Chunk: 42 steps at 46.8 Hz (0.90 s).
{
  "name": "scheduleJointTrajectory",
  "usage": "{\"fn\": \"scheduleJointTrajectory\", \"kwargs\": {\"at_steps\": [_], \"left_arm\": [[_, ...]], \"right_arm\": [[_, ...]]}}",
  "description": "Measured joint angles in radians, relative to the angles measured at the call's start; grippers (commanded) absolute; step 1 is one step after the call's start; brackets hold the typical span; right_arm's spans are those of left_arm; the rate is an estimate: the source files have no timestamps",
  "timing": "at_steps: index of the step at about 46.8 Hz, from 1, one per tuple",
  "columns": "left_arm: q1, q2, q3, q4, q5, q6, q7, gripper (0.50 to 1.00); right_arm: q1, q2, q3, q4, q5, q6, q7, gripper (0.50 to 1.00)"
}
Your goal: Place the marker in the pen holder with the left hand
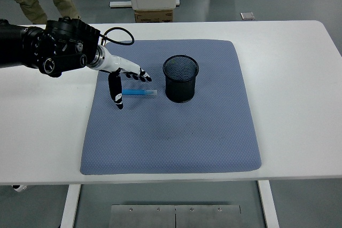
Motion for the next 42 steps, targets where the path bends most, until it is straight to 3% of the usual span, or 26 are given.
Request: {"fn": "scheduleJointTrajectory", "kwargs": {"at_steps": [12, 40, 42], "left_arm": [[0.001, 0.0, 0.0, 0.0, 0.003, -0.024, 0.021, 0.818], [0.007, -0.028, -0.002, 0.012, 0.004, -0.011, 0.03, 0.76], [0.007, -0.028, -0.002, 0.012, 0.004, -0.007, 0.031, 0.731]], "right_arm": [[0.0, 0.0, 0.0, 0.0, 0.0, 0.0, 0.0, 1.0], [0.0, 0.0, 0.0, 0.0, 0.0, 0.0, 0.0, 1.0], [0.0, 0.0, 0.0, 0.0, 0.0, 0.0, 0.0, 1.0]]}}
